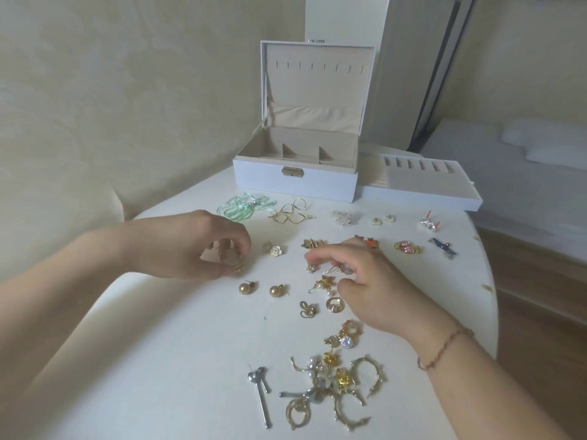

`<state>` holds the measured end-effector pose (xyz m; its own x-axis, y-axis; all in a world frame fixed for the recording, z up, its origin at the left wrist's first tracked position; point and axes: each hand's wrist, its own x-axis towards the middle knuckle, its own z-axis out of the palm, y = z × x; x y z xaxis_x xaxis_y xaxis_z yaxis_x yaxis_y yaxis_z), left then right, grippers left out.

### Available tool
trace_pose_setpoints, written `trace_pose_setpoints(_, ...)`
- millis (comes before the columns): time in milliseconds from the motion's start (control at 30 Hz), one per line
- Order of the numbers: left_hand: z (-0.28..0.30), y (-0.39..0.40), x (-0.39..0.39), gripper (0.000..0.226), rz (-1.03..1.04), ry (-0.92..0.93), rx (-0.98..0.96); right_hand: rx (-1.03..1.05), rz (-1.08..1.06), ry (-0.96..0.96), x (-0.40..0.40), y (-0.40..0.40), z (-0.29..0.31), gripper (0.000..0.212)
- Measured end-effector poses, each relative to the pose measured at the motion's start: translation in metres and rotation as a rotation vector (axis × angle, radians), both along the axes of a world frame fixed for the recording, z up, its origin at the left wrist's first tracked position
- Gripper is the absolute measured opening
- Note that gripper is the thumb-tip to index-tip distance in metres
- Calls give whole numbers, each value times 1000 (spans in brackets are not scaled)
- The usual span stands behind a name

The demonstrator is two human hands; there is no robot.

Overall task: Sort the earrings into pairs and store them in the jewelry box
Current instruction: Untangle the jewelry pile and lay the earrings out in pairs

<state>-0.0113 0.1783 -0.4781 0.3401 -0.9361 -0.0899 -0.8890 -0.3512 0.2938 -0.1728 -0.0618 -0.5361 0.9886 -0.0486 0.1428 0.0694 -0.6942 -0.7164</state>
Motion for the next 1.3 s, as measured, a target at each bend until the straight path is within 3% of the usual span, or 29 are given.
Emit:
trace_pose_setpoints(300, -15, 22, -8, 40, 42, -134, -42, 187, 34, -25, -11, -3, 2, 69)
trace_pose_setpoints(567, -8, 23, -19, 35, -50, -237, 22, 348, 154, -84, -19, -9, 1, 56)
trace_pose_setpoints(767, 1, -27, -40, 37, -40, -225, -175, 573, 62, -219, -17, -19, 7, 45)
trace_pose_setpoints(1000, -31, -55, -76, 36, -82, -349, -202, 752, -116, -354, -11, -22, 9, 31)
trace_pose_setpoints(1167, -42, -48, -84, 53, 34, -211, -257, 769, -185, -399, -12, -23, 12, 26)
trace_pose_setpoints(1300, -42, -48, -87, 69, -13, -91, -227, 743, -261, -387, -12, -23, 10, 20)
